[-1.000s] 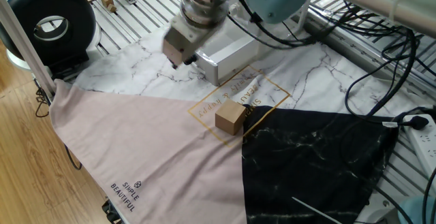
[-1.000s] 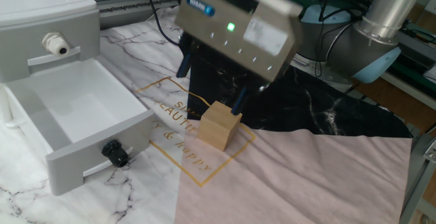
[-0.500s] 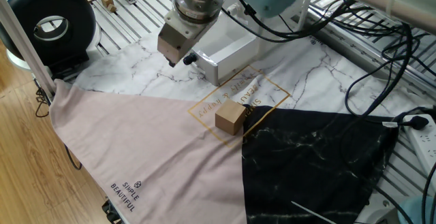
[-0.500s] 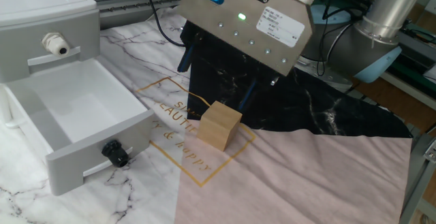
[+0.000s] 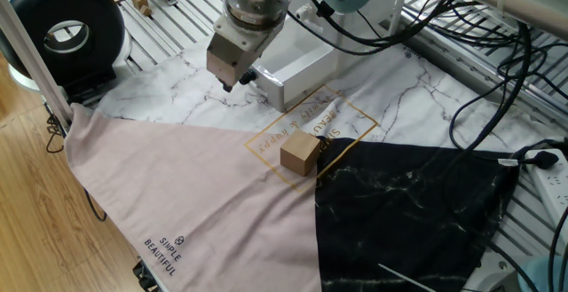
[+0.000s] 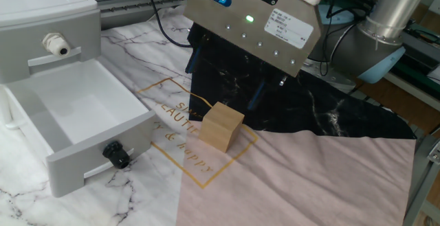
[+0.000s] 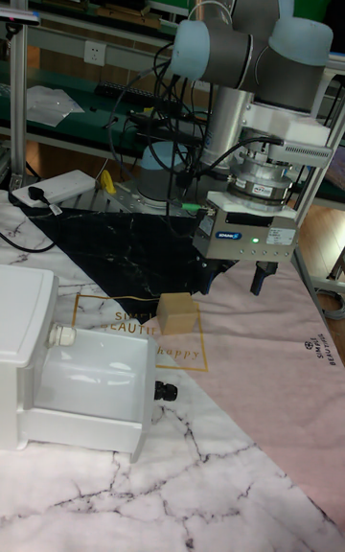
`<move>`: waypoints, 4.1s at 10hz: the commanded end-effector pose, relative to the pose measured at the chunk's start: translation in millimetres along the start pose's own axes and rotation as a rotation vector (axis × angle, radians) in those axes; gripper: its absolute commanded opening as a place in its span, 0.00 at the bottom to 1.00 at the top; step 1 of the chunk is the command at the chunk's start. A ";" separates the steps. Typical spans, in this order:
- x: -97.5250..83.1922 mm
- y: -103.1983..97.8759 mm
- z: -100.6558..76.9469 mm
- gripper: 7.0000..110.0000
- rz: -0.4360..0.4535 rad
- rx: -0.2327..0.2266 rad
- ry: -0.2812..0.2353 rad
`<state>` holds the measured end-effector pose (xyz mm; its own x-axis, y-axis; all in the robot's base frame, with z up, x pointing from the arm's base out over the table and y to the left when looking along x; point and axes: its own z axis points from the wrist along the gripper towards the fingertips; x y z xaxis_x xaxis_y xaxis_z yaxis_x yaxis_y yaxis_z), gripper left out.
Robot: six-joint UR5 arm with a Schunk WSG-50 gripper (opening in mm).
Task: Put things in the drawer
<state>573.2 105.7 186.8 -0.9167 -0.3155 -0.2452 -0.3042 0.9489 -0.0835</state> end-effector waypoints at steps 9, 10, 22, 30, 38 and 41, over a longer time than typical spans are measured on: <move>-73.2 -11.1 -40.2 0.15 -0.218 0.010 -0.334; -72.8 -12.0 -40.1 0.15 -0.244 0.016 -0.333; -75.7 -11.6 -39.3 0.15 -0.312 0.064 -0.320; -19.3 9.1 -19.2 0.15 -0.149 -0.028 -0.101; 5.5 20.7 2.4 0.15 -0.004 -0.147 0.096; 9.7 -6.5 15.3 0.00 0.070 -0.075 0.147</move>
<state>565.1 107.7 178.4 -0.9397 -0.3126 -0.1385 -0.3158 0.9488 0.0017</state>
